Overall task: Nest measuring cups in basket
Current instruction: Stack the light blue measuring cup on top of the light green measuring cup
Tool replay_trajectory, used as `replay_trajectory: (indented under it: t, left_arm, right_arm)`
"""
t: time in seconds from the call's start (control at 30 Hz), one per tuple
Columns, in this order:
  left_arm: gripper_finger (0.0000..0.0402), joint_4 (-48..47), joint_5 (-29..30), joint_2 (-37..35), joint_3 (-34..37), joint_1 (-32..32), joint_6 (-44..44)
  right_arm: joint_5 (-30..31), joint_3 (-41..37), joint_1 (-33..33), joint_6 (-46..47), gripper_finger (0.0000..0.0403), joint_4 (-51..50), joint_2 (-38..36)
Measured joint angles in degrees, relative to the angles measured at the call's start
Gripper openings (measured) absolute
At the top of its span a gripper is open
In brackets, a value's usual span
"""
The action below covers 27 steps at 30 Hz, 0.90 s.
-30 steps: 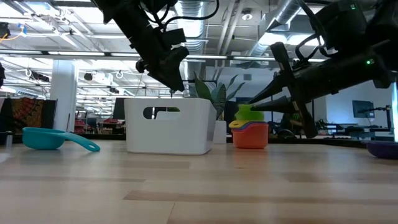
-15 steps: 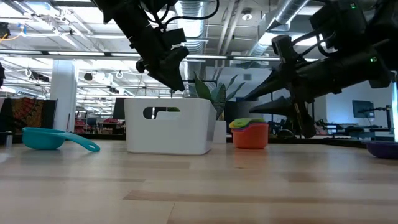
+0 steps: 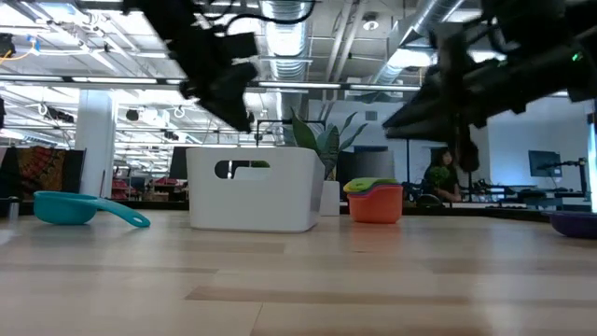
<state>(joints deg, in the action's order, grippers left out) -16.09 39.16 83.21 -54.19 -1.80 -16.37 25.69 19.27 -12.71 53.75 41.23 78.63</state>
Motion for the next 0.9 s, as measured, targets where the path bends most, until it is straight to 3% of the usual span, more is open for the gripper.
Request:
replay_trajectory:
  t: [0.2,0.33,0.6,0.7,0.9]
  left_arm:
    - [0.0125,-1.38,0.11,-8.07,9.36,-7.14,-10.72]
    - [0.0125,-4.45,-0.58,-13.41,14.67,-10.36,-19.04]
    - [0.0125,-27.70,-4.78,-17.71,16.96,-10.98,-42.68]
    - [0.0125,-33.01,-10.02,-17.57,16.98,-11.00,-44.01]
    - [0.0125,-34.15,-17.73,-17.54,16.98,-11.00,-41.44]
  right_arm:
    - [5.56,0.09,-4.00,-7.84,0.0086,-4.89,-6.67]
    - [5.96,0.04,-4.56,-10.93,0.0085,-4.83,-8.37]
    - [6.03,0.81,-4.46,-11.34,0.0085,-5.78,-8.04]
    - [5.95,0.94,-4.46,-11.36,0.0085,-7.20,-8.06]
    - [5.91,0.94,-4.46,-11.78,0.0085,-7.59,-8.15]
